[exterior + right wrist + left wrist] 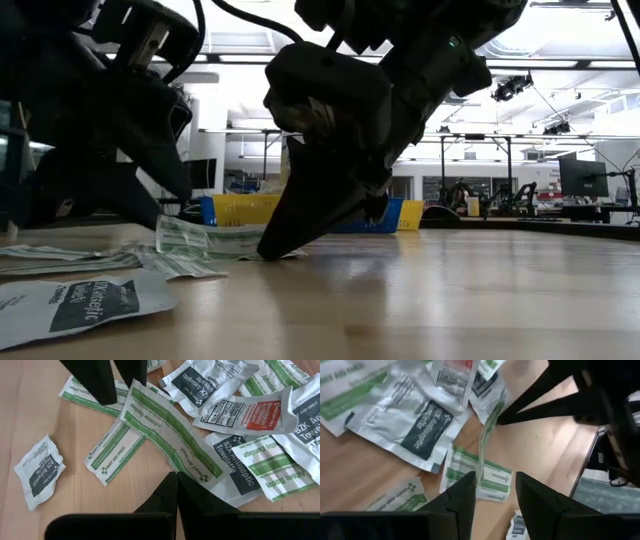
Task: Pick & Place First Aid Supplies
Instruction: Put the green bandage pad into the left yellow bin
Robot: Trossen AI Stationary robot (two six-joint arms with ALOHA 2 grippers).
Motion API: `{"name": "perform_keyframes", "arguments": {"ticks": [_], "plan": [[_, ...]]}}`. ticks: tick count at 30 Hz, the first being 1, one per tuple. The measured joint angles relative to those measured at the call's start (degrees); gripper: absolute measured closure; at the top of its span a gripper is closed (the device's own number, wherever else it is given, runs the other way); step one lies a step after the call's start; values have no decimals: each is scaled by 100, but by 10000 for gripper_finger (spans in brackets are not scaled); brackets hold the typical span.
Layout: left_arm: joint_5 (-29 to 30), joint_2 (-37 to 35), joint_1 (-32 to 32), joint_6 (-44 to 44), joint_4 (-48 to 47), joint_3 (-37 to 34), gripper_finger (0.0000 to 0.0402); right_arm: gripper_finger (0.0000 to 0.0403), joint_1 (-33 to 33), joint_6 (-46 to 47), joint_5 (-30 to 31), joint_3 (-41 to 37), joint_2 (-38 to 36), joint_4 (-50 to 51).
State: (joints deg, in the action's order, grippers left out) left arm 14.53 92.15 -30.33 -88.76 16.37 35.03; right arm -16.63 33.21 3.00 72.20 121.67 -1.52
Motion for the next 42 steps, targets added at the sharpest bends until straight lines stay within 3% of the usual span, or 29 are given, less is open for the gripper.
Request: {"name": "perform_keyframes", "arguments": {"ticks": [12,22,32,42], "plan": [[-82,525,-2,0,155,249,273,403,14,0,-37,-2,4,-31],[-68,523,0,-1,-45,258,395,403,16,-2,-94,-2,4,-13],[-204,484,0,152,-51,258,400,402,27,50,-519,8,-86,65],[-187,-7,0,424,-450,258,401,401,23,-110,-598,4,-979,598]]}}
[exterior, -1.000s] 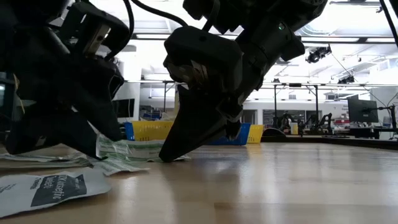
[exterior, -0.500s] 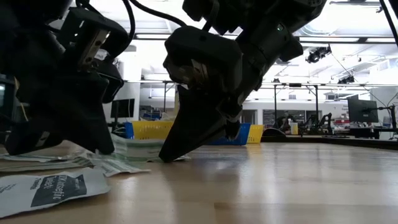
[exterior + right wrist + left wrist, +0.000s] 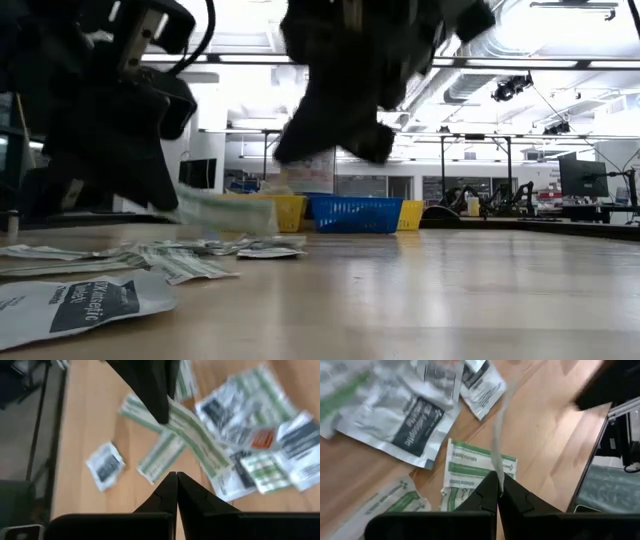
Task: Pick & Place First Aid Supplies
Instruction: Put the green bandage pad into the left yellow bin
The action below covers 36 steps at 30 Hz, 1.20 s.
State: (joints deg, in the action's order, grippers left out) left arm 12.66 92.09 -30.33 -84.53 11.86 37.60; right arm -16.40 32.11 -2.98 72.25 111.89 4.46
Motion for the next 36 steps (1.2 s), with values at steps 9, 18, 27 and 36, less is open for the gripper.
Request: {"name": "perform_keyframes", "arguments": {"ticks": [9,18,27,36], "plan": [[24,-1054,493,1099,-848,0,401,401,168,-105,672,11,-918,503],[-722,-1894,1768,2730,-1698,0,401,401,499,-108,1059,11,-1316,745],[-1601,-2117,3421,4625,-2250,0,401,401,832,151,1059,11,-1324,871],[-2391,-2113,5200,6265,-2234,-2,401,401,1056,283,1235,11,-1324,908]]}}
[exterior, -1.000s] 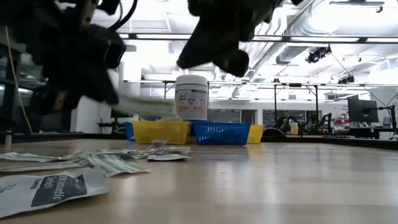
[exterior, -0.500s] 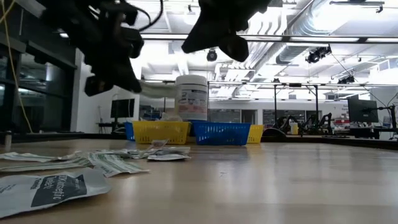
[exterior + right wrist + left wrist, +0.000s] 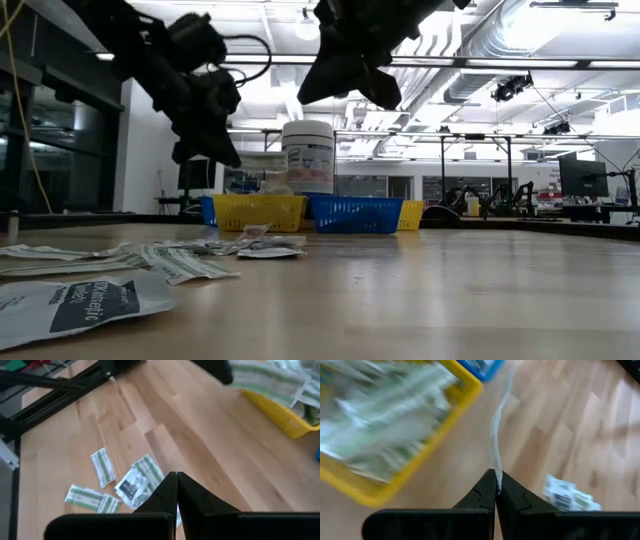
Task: Pick & Place First Aid Supplies
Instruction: Put the green bandage pad into the left yellow bin
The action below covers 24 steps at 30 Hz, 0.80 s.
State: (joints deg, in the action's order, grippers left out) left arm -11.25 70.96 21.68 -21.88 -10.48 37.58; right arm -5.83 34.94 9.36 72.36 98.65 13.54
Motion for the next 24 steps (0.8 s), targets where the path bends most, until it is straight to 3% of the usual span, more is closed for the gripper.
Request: {"name": "perform_keyframes", "arguments": {"ticks": [10,17,20,24], "plan": [[-970,9,1437,2093,140,1,401,401,102,68,241,0,-4,17],[-1066,293,1423,2883,118,85,401,402,139,109,337,0,-4,20],[-617,454,1369,2961,130,243,401,402,139,121,361,0,-4,20],[-597,624,1356,3120,8,484,401,402,137,220,388,2,-4,49]]}}
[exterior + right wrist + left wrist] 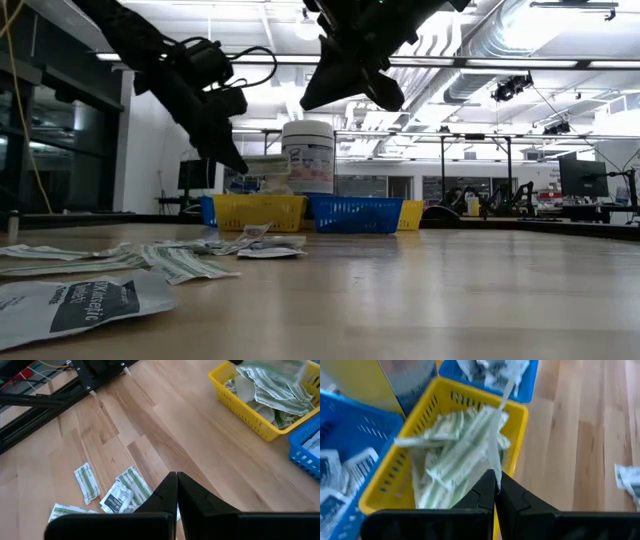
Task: Pick & Place First Aid Supplies
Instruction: Put the green bandage pad into the left yellow bin
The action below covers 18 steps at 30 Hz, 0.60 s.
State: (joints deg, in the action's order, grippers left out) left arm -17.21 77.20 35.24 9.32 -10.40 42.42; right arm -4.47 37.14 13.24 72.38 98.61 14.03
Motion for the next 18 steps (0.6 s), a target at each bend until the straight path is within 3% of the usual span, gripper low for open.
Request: {"name": "perform_keyframes", "arguments": {"ticks": [9,18], "plan": [[-60,312,-2,385,-688,123,401,402,0,37,14,-1,-2,9],[465,374,-2,433,-729,121,401,402,0,37,16,-2,-2,9]]}}
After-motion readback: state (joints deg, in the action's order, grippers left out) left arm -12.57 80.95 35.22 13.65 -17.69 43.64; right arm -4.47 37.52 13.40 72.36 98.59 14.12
